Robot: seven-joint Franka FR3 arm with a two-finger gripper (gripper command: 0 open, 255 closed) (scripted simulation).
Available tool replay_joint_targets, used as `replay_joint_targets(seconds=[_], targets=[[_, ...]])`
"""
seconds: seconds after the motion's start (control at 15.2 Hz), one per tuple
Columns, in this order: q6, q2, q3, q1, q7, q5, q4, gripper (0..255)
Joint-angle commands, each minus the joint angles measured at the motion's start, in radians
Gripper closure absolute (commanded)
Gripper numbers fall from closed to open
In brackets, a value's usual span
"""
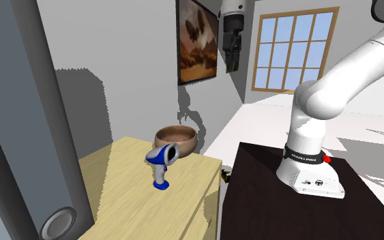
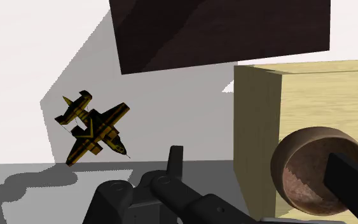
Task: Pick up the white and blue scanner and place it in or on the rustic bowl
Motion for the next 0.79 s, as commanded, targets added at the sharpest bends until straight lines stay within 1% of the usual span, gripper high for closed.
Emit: replay_joint_targets(seconds=[0.0, 0.4, 0.73], targets=[[0.000, 0.000, 0.000, 0.000, 0.000, 0.000, 0.000, 0], [0.102, 0.067, 0.092, 0.040, 0.116, 0.089, -0.060, 0], [0.196, 0.155, 0.169, 0.076, 0.207, 0.157, -0.079, 0]])
